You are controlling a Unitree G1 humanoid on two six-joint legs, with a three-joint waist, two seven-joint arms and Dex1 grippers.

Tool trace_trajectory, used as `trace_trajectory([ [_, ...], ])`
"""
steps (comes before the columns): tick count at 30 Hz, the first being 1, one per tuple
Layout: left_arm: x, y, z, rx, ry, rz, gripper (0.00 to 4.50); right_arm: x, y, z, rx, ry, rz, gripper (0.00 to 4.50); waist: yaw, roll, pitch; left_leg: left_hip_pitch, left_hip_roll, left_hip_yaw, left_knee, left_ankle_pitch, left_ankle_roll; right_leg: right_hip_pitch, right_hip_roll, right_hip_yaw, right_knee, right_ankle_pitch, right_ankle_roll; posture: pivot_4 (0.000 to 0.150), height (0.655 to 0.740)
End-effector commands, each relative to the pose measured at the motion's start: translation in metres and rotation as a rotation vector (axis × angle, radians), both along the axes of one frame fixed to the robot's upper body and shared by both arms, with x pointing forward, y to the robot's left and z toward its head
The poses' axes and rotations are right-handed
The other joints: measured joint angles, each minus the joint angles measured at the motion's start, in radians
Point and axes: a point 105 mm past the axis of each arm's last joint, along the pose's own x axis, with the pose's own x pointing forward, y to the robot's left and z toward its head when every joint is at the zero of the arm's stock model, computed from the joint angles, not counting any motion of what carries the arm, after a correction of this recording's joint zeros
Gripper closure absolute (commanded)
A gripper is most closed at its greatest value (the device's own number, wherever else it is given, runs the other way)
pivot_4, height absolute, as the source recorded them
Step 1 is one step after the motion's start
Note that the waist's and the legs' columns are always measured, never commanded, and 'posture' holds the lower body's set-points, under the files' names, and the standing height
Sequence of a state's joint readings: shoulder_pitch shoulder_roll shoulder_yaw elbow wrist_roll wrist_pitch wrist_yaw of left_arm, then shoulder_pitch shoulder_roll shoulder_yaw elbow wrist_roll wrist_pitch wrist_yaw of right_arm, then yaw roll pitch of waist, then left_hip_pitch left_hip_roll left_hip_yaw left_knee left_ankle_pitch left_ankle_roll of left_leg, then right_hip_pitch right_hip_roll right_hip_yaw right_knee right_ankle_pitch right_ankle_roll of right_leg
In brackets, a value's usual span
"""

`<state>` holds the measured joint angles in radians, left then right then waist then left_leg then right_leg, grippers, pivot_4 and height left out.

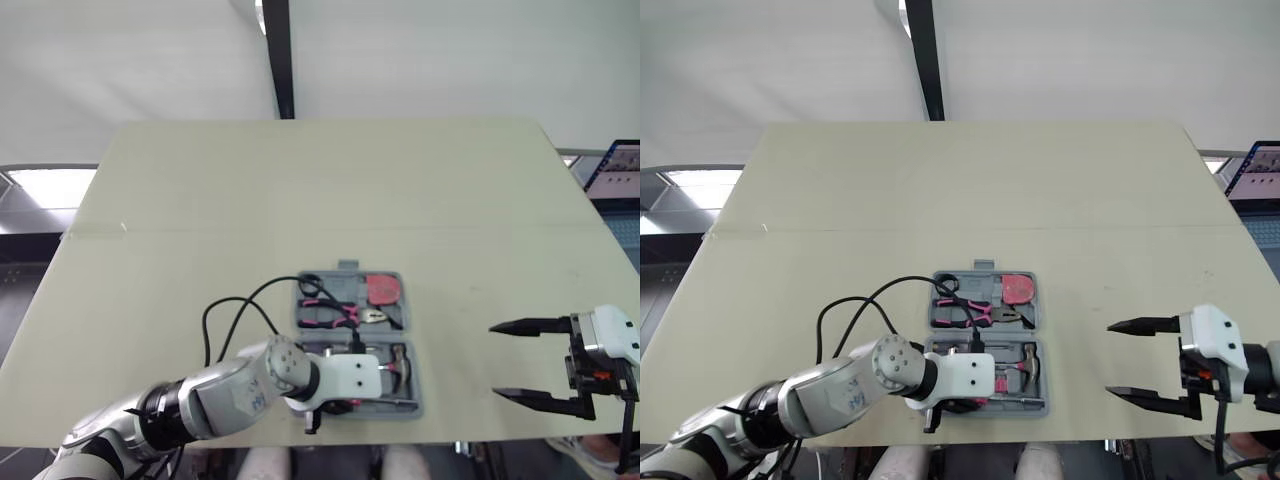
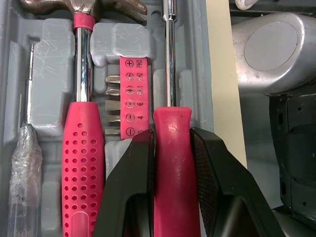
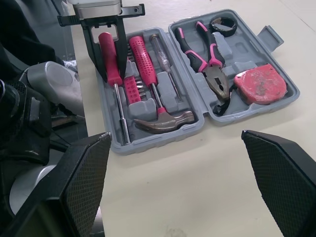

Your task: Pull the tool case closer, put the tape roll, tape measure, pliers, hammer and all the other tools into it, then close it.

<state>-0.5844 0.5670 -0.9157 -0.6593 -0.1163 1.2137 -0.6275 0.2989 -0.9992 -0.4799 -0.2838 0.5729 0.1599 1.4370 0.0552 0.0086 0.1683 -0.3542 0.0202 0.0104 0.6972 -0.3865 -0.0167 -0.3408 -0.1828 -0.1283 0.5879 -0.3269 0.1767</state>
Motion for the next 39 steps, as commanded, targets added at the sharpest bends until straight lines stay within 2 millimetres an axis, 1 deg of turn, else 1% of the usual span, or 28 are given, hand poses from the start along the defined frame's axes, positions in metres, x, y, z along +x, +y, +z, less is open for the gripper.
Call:
trace_trajectory([
  [1,0.001,-0.001,0.002,-0.002,-0.021,-0.013,3.9,-0.001,0.0,0.01,-0.014,-0.036,0.004,0.0,0.0,0.0,0.0,0.0,0.0,0.0,0.0,0.0,0.0,0.0,0.0,0.0,0.0,0.0,0.0,0.15,0.74],
  [3,-0.001,-0.001,0.002,-0.008,-0.003,-0.016,3.9,-0.001,0.0,0.01,-0.014,-0.035,0.001,0.0,0.0,0.0,0.0,0.0,0.0,0.0,0.0,0.0,0.0,0.0,0.0,0.0,0.0,0.0,0.0,0.15,0.74],
  [5,-0.004,-0.002,0.002,-0.015,0.015,-0.016,2.86,-0.001,0.0,0.01,-0.014,-0.034,-0.001,0.0,0.0,0.0,0.0,0.0,0.0,0.0,0.0,0.0,0.0,0.0,0.0,0.0,0.0,0.0,0.0,0.15,0.74],
  [6,-0.004,-0.002,0.003,-0.018,0.021,-0.014,2.56,-0.001,0.0,0.01,-0.014,-0.034,-0.001,0.0,0.0,0.0,0.0,0.0,0.0,0.0,0.0,0.0,0.0,0.0,0.0,0.0,0.0,0.0,0.0,0.15,0.74],
  [9,-0.004,-0.002,0.006,-0.034,0.025,0.002,1.06,-0.001,0.0,0.01,-0.012,-0.033,-0.002,0.0,-0.001,0.0,0.0,0.0,0.0,0.0,0.0,0.0,0.0,0.0,0.0,0.0,0.0,0.0,0.0,0.15,0.74],
  [12,-0.002,-0.003,0.011,-0.059,0.017,0.015,1.06,0.0,0.001,0.01,-0.007,-0.036,-0.003,0.0,0.0,0.0,0.0,0.0,0.0,0.0,0.0,0.0,0.0,0.0,0.0,0.0,0.0,0.0,0.0,0.15,0.74],
  [13,-0.001,-0.003,0.013,-0.072,0.015,0.022,1.32,0.0,0.002,0.01,-0.006,-0.035,-0.003,0.0,0.0,0.0,0.0,0.0,0.0,0.0,0.0,0.0,0.0,0.0,0.0,0.0,0.0,0.0,0.0,0.15,0.74],
  [14,-0.001,-0.004,0.015,-0.085,0.011,0.029,1.79,0.0,0.002,0.01,-0.005,-0.034,-0.001,0.0,0.0,0.0,0.0,0.0,0.0,0.0,0.0,0.0,0.0,0.0,0.0,0.0,0.0,0.0,0.0,0.15,0.74],
  [15,-0.001,-0.004,0.017,-0.096,0.01,0.035,1.98,0.0,0.002,0.01,-0.004,-0.035,0.0,0.0,-0.001,0.0,0.0,0.0,0.0,0.0,0.0,0.0,0.0,0.0,0.0,0.0,0.0,0.0,0.0,0.15,0.74],
  [17,0.0,-0.004,0.02,-0.121,-0.003,0.047,2.92,0.001,0.002,0.011,-0.004,-0.036,0.003,0.0,-0.001,0.0,0.0,0.0,0.0,0.0,0.0,0.0,0.0,0.0,0.0,0.0,0.0,0.0,0.0,0.15,0.74],
  [19,0.004,-0.006,0.025,-0.168,-0.043,0.065,4.0,0.002,0.002,0.012,-0.003,-0.037,0.005,0.0,-0.001,0.0,0.0,0.0,0.0,0.0,0.0,0.0,0.0,0.0,0.0,0.0,0.0,0.0,0.0,0.15,0.74],
  [20,0.006,-0.006,0.027,-0.189,-0.058,0.072,4.47,0.002,0.001,0.013,-0.002,-0.038,0.005,0.0,-0.001,0.0,0.0,0.0,0.0,0.0,0.0,0.0,0.0,0.0,0.0,0.0,0.0,0.0,0.0,0.15,0.74],
  [23,0.011,0.001,0.03,-0.255,-0.126,0.12,4.47,0.002,0.001,0.012,0.006,-0.037,0.008,0.0,-0.002,0.0,0.0,0.0,0.0,0.0,0.0,0.0,0.0,0.0,0.0,0.0,0.0,0.0,0.0,0.15,0.74],
  [26,0.012,0.007,0.035,-0.39,-0.182,0.157,4.47,0.003,0.003,0.009,0.012,-0.036,0.006,0.0,-0.004,0.0,0.0,0.0,0.0,0.0,0.0,0.0,0.0,0.0,0.0,0.0,0.0,0.0,0.0,0.15,0.74],
  [29,0.011,0.018,0.03,-0.417,-0.226,0.147,4.47,0.003,0.005,0.007,0.014,-0.035,0.006,0.0,-0.001,0.0,0.0,0.0,0.0,0.0,0.0,0.0,0.0,0.0,0.0,0.0,0.0,0.0,0.0,0.15,0.74],
  [33,-0.002,0.02,0.02,-0.477,-0.167,0.115,4.47,0.005,0.004,0.01,0.013,-0.038,0.008,0.0,0.0,0.0,0.0,0.0,0.0,0.0,0.0,0.0,0.0,0.001,0.0,0.0,-0.001,0.0,0.0,0.15,0.74],
  [35,-0.005,0.021,0.012,-0.466,-0.149,0.108,4.47,0.005,0.003,0.01,0.006,-0.039,0.003,0.0,-0.002,0.0,0.0,0.001,0.0,0.0,0.0,0.0,0.0,0.0,0.0,0.0,0.0,0.0,0.0,0.15,0.74],
  [39,-0.007,0.021,0.005,-0.472,-0.131,0.1,4.47,0.005,0.002,0.012,0.005,-0.048,-0.006,0.0,-0.001,0.0,0.0,0.001,0.0,0.0,0.0,0.0,0.0,0.0,0.0,0.0,0.0,0.0,0.0,0.15,0.74],
])
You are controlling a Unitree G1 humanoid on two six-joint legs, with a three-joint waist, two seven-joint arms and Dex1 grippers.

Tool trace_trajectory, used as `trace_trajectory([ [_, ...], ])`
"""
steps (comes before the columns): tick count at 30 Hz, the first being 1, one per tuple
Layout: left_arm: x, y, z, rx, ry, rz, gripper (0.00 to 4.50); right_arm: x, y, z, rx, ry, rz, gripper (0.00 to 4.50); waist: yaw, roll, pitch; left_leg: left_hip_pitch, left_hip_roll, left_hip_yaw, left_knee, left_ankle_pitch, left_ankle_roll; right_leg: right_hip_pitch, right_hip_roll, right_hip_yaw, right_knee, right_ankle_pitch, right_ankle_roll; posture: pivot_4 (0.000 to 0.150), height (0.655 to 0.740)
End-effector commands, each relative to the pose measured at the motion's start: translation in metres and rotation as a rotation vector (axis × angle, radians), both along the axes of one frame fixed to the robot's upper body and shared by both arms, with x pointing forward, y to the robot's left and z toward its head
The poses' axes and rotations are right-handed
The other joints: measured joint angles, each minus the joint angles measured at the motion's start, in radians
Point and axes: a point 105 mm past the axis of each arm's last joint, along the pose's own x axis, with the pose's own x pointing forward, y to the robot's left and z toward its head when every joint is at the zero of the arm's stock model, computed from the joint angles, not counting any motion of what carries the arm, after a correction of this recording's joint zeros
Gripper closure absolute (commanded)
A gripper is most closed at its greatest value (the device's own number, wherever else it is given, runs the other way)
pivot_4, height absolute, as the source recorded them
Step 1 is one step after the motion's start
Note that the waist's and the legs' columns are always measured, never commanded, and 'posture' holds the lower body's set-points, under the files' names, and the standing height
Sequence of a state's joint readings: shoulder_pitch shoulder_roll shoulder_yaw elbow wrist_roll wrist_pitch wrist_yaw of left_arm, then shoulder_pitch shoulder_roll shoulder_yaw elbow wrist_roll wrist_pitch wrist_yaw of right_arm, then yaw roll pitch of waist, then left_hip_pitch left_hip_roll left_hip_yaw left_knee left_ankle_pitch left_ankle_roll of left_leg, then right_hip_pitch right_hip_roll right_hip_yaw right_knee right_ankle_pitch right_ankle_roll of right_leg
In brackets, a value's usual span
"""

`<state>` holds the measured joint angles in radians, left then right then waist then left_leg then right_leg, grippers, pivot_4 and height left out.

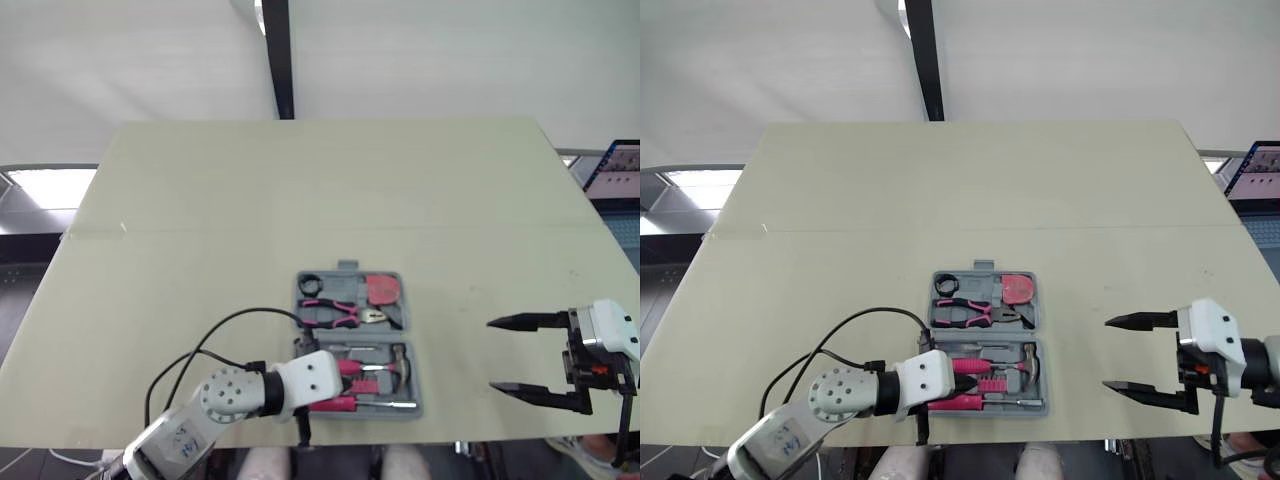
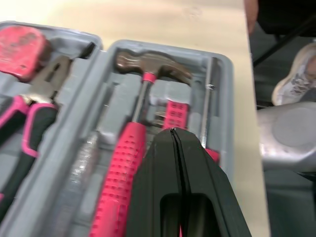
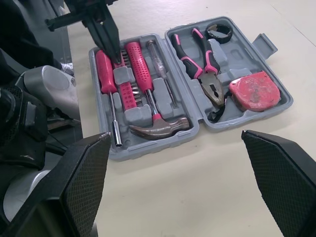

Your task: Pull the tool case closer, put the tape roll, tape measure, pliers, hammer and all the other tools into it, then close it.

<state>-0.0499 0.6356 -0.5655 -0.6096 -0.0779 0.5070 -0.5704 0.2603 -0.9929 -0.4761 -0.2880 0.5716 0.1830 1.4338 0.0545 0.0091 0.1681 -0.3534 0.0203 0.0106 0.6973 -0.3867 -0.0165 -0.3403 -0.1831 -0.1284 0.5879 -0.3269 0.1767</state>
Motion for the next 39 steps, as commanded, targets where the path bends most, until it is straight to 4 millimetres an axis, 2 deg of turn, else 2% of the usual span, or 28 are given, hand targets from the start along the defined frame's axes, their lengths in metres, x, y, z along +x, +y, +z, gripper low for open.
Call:
trace_trajectory([
  [1,-0.004,-0.004,0.001,-0.026,-0.009,-0.028,4.47,0.0,-0.001,0.007,-0.003,-0.031,-0.01,0.0,0.0,0.0,0.0,0.0,0.0,0.0,0.0,0.0,0.0,0.0,0.0,0.0,0.0,0.0,0.0,0.15,0.74],
  [10,-0.014,0.0,-0.016,0.025,0.048,-0.075,4.47,-0.002,-0.001,0.003,0.003,-0.032,-0.031,0.0,-0.001,0.0,0.0,0.0,0.0,0.0,0.0,0.0,0.0,0.0,0.0,0.0,0.0,0.0,0.0,0.15,0.74],
  [30,-0.007,0.009,-0.032,0.095,0.067,-0.065,4.47,0.001,-0.003,0.002,0.003,-0.037,-0.045,0.0,-0.001,0.001,0.0,0.001,0.0,0.0,0.0,0.0,0.0,0.0,0.0,0.0,0.0,0.0,0.0,0.15,0.74],
  [39,-0.012,0.01,-0.048,0.137,0.109,-0.089,4.47,-0.001,-0.006,0.003,-0.009,-0.038,-0.052,0.0,-0.001,0.001,-0.001,0.001,0.0,0.0,0.0,0.0,0.0,0.0,0.0,0.0,0.0,0.0,0.0,0.15,0.74],
])
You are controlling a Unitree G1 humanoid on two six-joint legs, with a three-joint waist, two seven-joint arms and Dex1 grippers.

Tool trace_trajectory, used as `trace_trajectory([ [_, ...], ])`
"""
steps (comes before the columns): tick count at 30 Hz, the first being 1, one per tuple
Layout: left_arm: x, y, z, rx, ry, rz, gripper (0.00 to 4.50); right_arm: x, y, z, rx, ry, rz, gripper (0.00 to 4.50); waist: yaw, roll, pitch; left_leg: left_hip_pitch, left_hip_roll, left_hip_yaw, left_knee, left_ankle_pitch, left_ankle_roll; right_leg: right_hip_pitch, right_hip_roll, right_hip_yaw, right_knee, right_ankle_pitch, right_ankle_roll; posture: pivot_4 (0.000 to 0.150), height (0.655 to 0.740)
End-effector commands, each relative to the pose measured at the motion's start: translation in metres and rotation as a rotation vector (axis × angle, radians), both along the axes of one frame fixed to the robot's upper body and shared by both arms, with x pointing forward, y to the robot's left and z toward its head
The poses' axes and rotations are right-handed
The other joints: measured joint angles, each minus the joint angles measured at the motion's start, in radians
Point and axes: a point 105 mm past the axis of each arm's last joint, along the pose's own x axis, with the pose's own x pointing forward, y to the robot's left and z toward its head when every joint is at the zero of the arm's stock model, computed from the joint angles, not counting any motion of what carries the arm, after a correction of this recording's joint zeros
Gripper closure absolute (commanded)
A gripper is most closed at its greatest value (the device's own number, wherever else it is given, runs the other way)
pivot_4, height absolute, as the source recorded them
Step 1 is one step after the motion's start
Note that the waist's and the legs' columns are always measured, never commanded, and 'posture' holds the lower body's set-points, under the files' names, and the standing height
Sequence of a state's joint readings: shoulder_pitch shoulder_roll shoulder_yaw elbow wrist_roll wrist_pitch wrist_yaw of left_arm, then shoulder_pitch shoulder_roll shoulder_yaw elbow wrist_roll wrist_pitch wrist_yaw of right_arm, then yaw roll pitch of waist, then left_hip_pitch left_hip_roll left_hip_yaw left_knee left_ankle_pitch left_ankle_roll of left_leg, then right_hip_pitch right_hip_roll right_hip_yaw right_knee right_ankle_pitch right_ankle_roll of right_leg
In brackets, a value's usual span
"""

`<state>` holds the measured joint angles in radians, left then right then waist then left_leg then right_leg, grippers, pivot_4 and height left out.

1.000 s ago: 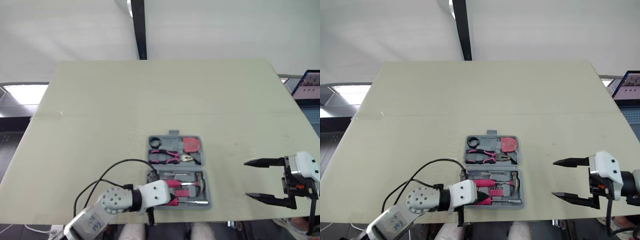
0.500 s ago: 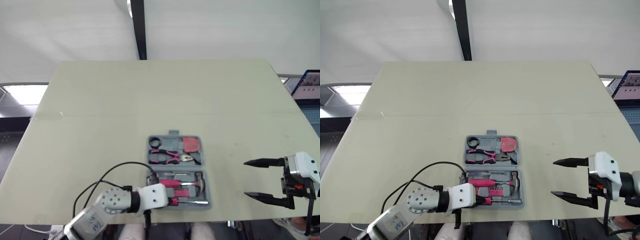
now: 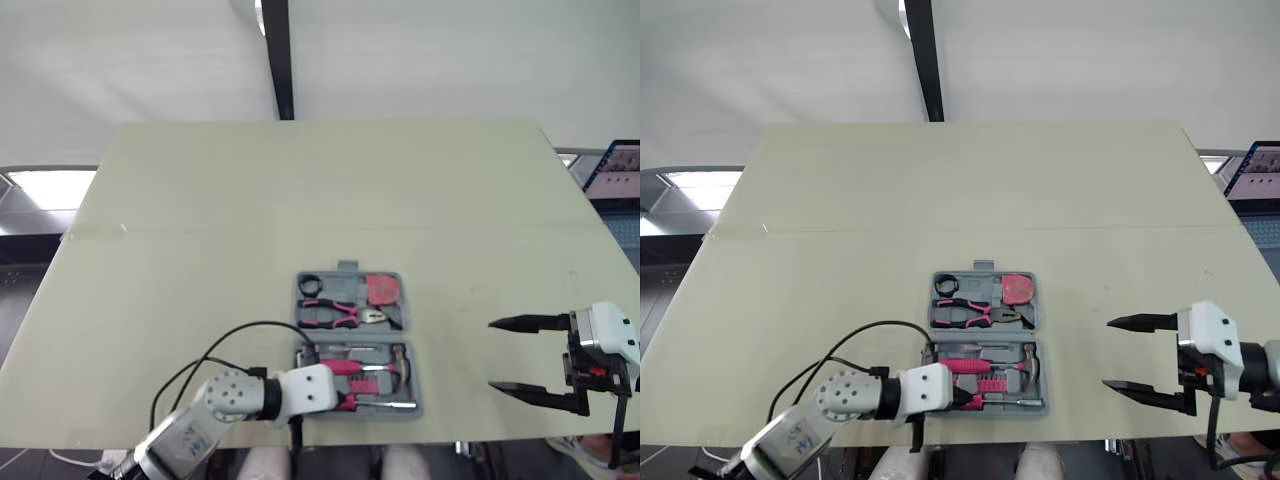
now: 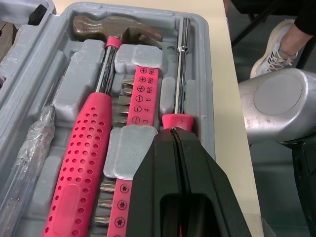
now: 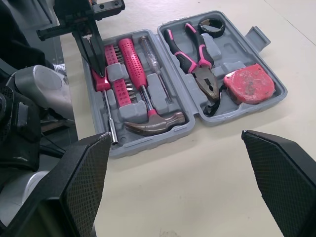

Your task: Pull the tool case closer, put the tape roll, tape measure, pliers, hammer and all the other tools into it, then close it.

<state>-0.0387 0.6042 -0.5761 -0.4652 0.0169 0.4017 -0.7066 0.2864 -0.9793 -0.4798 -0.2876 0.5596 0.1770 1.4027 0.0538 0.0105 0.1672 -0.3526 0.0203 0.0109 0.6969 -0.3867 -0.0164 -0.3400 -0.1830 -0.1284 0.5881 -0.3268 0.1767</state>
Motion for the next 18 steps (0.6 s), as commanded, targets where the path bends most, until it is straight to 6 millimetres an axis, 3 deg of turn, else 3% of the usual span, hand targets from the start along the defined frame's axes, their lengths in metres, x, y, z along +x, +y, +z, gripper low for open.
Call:
trace_trajectory([
  [1,-0.009,0.005,-0.022,0.076,0.06,-0.007,4.47,-0.001,-0.003,0.008,-0.012,-0.039,-0.012,0.0,0.0,0.0,0.0,0.0,0.0,0.0,0.0,0.0,0.0,0.0,0.0,0.0,0.0,0.0,0.0,0.15,0.74],
  [9,-0.012,0.004,-0.031,0.079,0.082,0.0,4.47,0.001,-0.003,0.006,-0.007,-0.048,-0.012,0.0,0.001,0.002,-0.001,0.0,0.0,0.0,0.0,0.0,0.0,0.0,0.0,0.0,0.0,0.0,0.0,0.15,0.74],
  [12,-0.006,0.0,-0.023,0.022,0.069,0.038,4.47,0.003,-0.003,0.005,-0.002,-0.056,-0.011,0.0,0.001,0.002,-0.002,0.0,0.0,0.0,0.0,0.0,0.0,0.001,0.0,0.0,0.0,0.0,0.0,0.15,0.74],
  [15,0.01,-0.005,0.005,-0.125,0.048,0.133,4.47,0.008,0.0,0.003,0.008,-0.045,-0.016,0.0,-0.002,0.002,-0.002,0.0,0.0,0.0,0.0,0.0,0.0,0.001,0.0,0.0,0.0,0.0,0.0,0.15,0.74],
  [18,0.03,0.01,0.046,-0.327,0.002,0.308,4.47,0.013,0.009,0.0,0.055,-0.025,-0.047,0.0,-0.004,0.002,-0.001,0.0,0.0,0.0,0.0,0.0,0.0,0.0,0.0,0.0,0.0,0.0,0.0,0.15,0.74],
])
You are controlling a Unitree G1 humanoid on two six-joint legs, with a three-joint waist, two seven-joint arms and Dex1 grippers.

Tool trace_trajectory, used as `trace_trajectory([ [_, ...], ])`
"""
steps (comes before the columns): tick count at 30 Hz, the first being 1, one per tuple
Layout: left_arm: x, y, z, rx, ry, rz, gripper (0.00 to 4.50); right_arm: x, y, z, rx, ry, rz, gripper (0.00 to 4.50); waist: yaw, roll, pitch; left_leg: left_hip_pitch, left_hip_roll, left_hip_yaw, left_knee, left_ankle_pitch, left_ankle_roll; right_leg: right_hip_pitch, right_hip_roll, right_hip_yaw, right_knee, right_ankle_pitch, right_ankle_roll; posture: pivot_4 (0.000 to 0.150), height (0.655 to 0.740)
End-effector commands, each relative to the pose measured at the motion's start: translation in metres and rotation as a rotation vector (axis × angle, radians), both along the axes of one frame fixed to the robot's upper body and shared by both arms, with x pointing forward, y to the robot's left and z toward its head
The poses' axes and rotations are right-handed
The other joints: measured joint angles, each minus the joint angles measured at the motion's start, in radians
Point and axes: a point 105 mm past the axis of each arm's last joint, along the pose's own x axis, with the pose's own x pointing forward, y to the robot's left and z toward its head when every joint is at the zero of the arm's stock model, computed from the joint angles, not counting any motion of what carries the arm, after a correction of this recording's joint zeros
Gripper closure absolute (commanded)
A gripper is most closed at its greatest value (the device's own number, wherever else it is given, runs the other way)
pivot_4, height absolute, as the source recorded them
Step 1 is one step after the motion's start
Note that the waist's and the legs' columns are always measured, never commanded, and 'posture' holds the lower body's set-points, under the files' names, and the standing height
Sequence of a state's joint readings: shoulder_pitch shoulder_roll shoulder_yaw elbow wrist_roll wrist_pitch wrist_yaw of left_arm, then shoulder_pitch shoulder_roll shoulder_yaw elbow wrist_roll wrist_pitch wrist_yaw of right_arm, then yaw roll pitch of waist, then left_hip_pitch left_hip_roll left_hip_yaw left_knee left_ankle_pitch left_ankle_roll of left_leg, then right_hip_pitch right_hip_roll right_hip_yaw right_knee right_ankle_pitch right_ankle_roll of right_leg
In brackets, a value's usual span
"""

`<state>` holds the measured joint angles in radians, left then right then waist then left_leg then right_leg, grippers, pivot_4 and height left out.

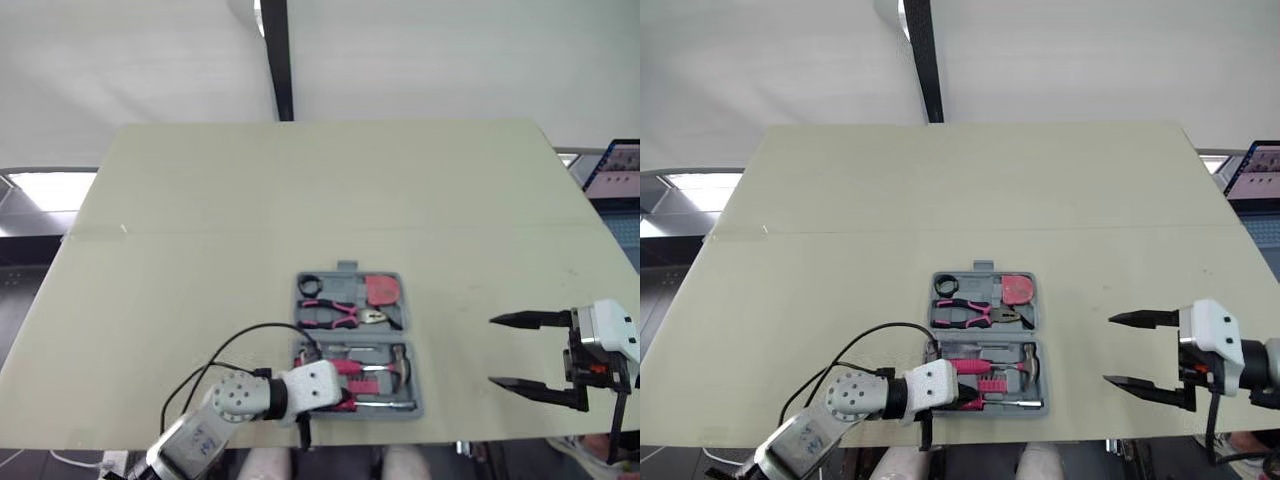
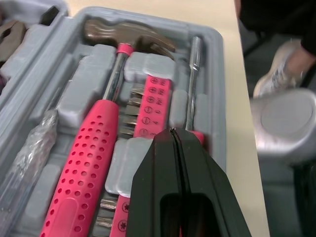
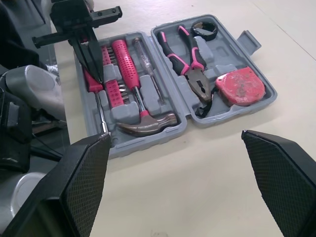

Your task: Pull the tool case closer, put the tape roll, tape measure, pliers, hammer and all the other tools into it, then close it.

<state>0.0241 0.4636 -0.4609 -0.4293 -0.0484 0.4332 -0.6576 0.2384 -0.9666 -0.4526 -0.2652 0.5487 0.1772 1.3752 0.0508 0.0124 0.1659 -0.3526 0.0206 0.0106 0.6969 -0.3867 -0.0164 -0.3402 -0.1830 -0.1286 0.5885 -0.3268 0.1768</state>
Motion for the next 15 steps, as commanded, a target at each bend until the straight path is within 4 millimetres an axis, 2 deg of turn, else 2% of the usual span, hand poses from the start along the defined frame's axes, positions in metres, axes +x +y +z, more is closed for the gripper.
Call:
trace_trajectory([
  [1,0.017,0.021,0.047,-0.201,-0.059,0.194,4.47,0.005,0.01,-0.002,0.05,0.001,-0.032,0.0,-0.001,0.0,0.0,0.0,0.0,0.0,0.0,0.0,0.0,0.0,0.0,0.0,0.0,0.0,0.0,0.15,0.74],
  [2,0.017,0.03,0.053,-0.23,-0.053,0.238,4.47,0.006,0.012,-0.005,0.051,0.006,-0.044,0.0,-0.001,0.0,0.0,0.0,0.0,0.0,0.0,0.0,0.0,0.0,0.0,0.0,0.0,0.0,0.0,0.15,0.74],
  [5,0.009,0.059,0.051,-0.22,-0.004,0.345,4.47,0.008,0.017,-0.015,0.077,0.045,-0.081,0.0,-0.003,0.0,0.0,0.0,0.0,0.0,0.0,0.0,0.0,0.0,0.0,0.0,0.0,0.0,0.0,0.15,0.74],
  [6,0.008,0.073,0.049,-0.188,-0.019,0.405,4.23,0.007,0.019,-0.018,0.088,0.055,-0.088,0.0,-0.003,0.0,0.0,0.0,0.0,0.0,0.0,0.0,0.0,0.0,0.0,0.0,0.0,0.0,0.0,0.15,0.74],
  [8,0.003,0.094,0.046,-0.15,-0.035,0.495,3.62,0.006,0.021,-0.024,0.105,0.068,-0.107,0.0,-0.003,0.0,0.0,0.0,0.0,0.0,-0.001,0.0,0.0,0.0,0.0,0.0,-0.001,0.0,0.0,0.15,0.74],
  [11,-0.014,0.131,0.037,-0.105,-0.033,0.648,2.35,0.001,0.019,-0.031,0.126,0.075,-0.155,0.0,0.003,-0.001,0.001,0.0,0.0,0.0,-0.001,0.0,0.0,0.0,0.0,0.0,-0.002,0.0,0.0,0.15,0.74],
  [12,-0.02,0.141,0.033,-0.094,-0.027,0.699,1.65,-0.001,0.017,-0.034,0.123,0.077,-0.17,0.0,0.004,-0.001,0.001,0.0,0.0,0.0,0.0,0.0,0.0,0.001,0.0,0.0,-0.002,0.0,0.0,0.15,0.74],
  [15,-0.035,0.167,0.024,-0.106,0.004,0.865,0.37,-0.012,0.013,-0.042,0.114,0.09,-0.216,0.0,0.003,-0.002,0.001,0.0,0.0,0.0,-0.001,-0.001,0.0,0.0,0.0,0.0,-0.003,0.0,0.0,0.15,0.74],
])
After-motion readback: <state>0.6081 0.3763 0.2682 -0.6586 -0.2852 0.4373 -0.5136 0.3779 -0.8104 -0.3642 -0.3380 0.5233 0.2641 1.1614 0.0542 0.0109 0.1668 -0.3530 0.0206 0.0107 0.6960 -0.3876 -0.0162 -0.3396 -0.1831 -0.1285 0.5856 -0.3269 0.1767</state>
